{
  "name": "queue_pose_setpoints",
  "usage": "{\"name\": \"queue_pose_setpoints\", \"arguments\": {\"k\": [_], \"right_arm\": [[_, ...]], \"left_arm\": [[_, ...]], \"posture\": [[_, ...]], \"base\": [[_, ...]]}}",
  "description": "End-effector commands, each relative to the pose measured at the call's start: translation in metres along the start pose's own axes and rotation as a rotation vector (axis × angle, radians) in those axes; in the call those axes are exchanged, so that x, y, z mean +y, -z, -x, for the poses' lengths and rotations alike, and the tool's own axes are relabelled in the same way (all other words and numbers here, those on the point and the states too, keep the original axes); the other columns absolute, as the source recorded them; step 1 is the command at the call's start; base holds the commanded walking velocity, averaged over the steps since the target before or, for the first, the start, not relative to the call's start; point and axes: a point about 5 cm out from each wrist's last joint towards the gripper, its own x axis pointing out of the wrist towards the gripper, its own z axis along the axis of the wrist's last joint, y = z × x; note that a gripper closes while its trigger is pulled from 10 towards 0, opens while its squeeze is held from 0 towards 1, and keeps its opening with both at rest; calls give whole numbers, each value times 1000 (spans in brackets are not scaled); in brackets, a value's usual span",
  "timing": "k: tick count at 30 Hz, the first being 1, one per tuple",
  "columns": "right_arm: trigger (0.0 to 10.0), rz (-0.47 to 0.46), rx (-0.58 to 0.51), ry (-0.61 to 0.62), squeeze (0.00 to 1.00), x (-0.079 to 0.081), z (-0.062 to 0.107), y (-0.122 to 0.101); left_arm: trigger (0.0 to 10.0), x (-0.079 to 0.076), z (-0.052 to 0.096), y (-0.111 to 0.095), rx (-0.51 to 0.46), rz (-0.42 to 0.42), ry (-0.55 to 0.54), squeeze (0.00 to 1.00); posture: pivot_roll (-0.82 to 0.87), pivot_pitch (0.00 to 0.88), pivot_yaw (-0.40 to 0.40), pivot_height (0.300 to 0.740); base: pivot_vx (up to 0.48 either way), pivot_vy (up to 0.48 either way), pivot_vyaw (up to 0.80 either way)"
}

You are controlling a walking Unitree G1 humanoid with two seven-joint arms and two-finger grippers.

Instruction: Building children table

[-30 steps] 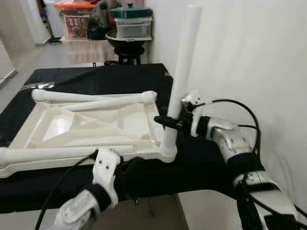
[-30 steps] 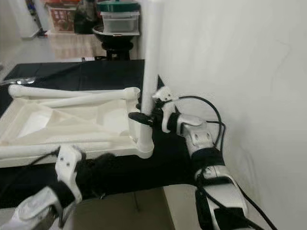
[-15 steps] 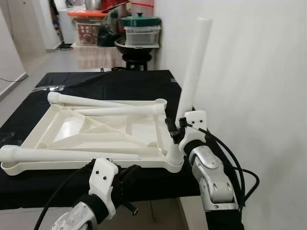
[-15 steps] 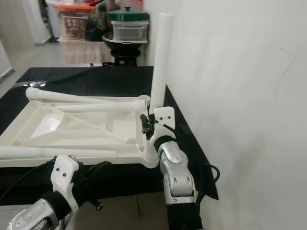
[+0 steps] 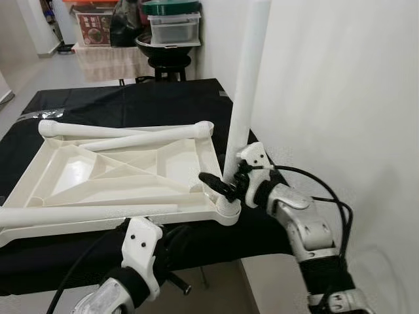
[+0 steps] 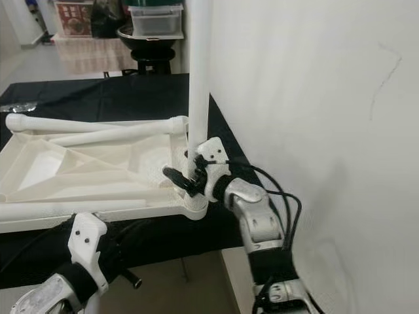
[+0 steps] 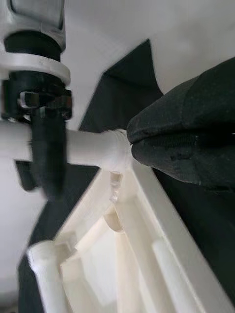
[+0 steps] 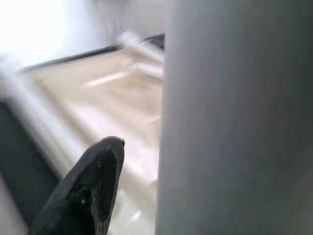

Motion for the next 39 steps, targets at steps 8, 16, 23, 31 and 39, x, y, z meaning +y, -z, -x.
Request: {"name": "queue_pose_setpoints", "arguments": {"k": [8, 16, 23, 31, 39], "right_arm": [[0, -11, 77, -165, 0, -17, -7, 3], [0, -9, 53, -201, 0, -28, 6, -3], [0, 26, 54, -71, 0, -33, 19, 1], [0, -103, 141, 741, 0, 18, 21, 42], [0, -67, 96, 603, 0, 27, -13, 36]], "left_arm": [[10000, -2, -5, 1, -8, 15, -7, 0], [10000, -5, -7, 1, -10, 26, 1, 0], [10000, -6, -9, -1, -15, 30, 6, 0], [10000, -2, -12, -5, -28, 25, 9, 0], [10000, 0, -16, -3, -29, 20, 10, 0]], "posture": [[-11, 56, -84, 740], [-22, 66, -76, 740], [-42, 85, -79, 740], [-70, 101, -67, 740], [-64, 76, -76, 740]], "base": [[0, 0, 0], [0, 0, 0], [0, 0, 0], [0, 0, 0], [0, 0, 0]]}}
